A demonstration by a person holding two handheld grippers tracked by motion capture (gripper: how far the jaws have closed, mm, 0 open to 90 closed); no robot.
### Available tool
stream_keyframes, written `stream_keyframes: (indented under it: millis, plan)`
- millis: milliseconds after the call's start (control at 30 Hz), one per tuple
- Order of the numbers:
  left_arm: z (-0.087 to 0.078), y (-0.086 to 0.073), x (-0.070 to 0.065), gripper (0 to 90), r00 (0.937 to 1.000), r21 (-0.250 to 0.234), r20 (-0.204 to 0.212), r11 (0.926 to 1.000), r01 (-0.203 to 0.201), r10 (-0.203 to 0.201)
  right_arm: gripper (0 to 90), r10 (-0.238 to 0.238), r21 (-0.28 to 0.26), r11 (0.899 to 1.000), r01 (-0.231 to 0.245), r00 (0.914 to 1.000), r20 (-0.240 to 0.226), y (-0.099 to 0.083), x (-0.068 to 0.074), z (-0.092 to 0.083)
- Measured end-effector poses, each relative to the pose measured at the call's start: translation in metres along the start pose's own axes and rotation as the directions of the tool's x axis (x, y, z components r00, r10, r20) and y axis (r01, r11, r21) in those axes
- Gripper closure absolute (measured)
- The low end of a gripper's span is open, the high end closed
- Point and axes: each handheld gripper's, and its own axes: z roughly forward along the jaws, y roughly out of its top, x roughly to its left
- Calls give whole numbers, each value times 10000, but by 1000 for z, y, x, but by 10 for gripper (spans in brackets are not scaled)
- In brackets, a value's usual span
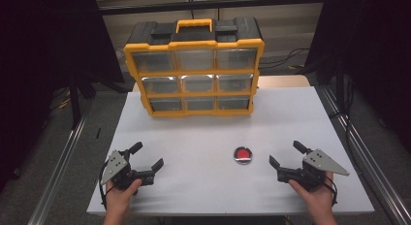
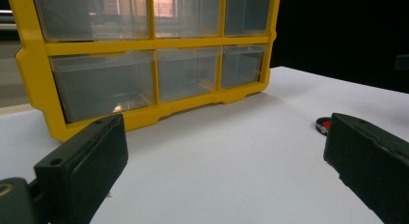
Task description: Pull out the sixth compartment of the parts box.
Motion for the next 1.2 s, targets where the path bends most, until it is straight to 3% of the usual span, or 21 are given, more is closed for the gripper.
stream_keyframes:
  millis: [500,933,1200]
  plan:
    - [2,-1,-1,15,9999,167,116,9999,-2,0,35,189,-35,9998,-187,9980,601,10,2,21]
    - [1,-1,2,15,9996,261,57,9993,-286,284,32,25,-119,9999,-19,9984,565,20,13,40]
    - [3,-1,1,16,9997,161,143,9997,-182,180,29,116,-23,9999,-114,9981,609,24,19,52]
